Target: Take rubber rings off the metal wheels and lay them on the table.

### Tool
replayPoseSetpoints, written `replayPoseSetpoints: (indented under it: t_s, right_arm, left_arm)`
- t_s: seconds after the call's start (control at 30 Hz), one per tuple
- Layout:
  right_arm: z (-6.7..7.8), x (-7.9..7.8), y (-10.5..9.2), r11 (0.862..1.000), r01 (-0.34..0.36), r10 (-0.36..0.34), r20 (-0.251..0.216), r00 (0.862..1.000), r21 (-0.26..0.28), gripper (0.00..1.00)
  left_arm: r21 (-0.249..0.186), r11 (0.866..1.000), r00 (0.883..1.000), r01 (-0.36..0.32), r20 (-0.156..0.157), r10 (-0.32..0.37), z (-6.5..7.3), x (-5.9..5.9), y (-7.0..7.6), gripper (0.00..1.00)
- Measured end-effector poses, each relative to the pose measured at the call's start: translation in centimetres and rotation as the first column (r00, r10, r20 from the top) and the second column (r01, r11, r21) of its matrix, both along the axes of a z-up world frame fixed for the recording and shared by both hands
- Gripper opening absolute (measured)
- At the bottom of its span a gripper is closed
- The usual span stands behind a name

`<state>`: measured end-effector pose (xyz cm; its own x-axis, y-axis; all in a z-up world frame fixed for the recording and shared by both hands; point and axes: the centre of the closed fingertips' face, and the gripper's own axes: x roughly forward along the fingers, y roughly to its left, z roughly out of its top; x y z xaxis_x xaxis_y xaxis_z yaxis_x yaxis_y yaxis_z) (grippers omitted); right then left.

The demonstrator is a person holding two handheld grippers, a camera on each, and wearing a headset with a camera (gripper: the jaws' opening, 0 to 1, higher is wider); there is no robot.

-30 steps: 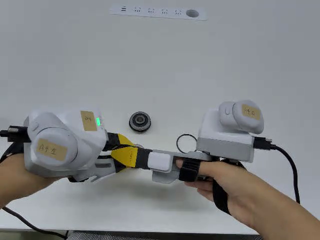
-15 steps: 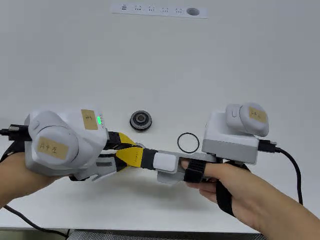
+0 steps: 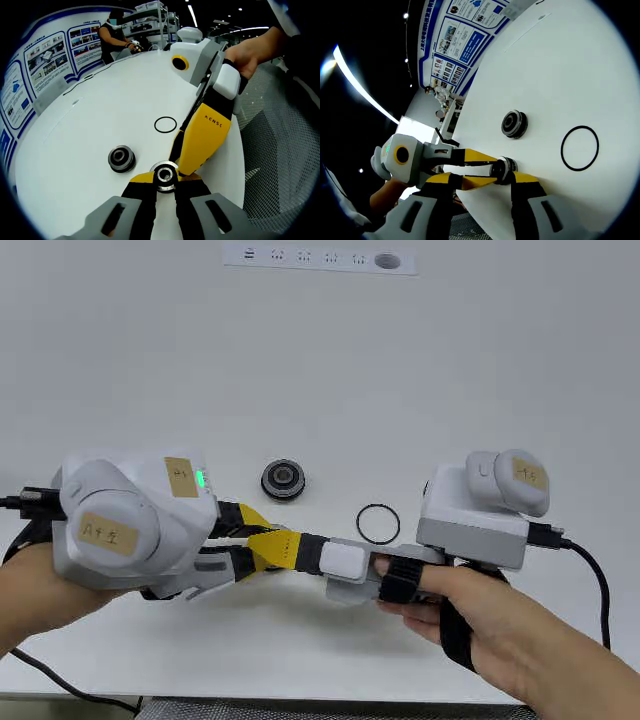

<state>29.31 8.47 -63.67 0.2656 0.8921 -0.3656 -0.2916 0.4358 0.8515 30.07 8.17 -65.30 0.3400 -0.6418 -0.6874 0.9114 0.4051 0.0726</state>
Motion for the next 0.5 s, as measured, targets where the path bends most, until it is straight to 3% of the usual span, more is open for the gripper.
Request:
replayPoseSetpoints:
  t_s: [0.33,0.4,0.5]
  right_arm:
    - [-0.6,0.3,-0.4,0.999,0.01,-0.009,0.021,1.0,-0.031,0.35]
    - [-1.1,0.5,-0.6,0.999,0.015,-0.014,0.019,1.0,-0.046,0.29]
    - [-1.9,0.7,-1.1,0.995,0.011,-0.006,0.054,0.999,-0.099,0.18]
  left_arm:
    - [-0.001,1.0,1.0,-0.001,0.0,0.001,0.0,0.0,0.0,0.13]
    - [-0.003,1.0,1.0,-0.001,-0.001,0.001,0.0,0.0,0.0,0.13]
    - [-0.004,1.0,1.0,-0.003,0.0,0.003,0.0,0.0,0.0,0.13]
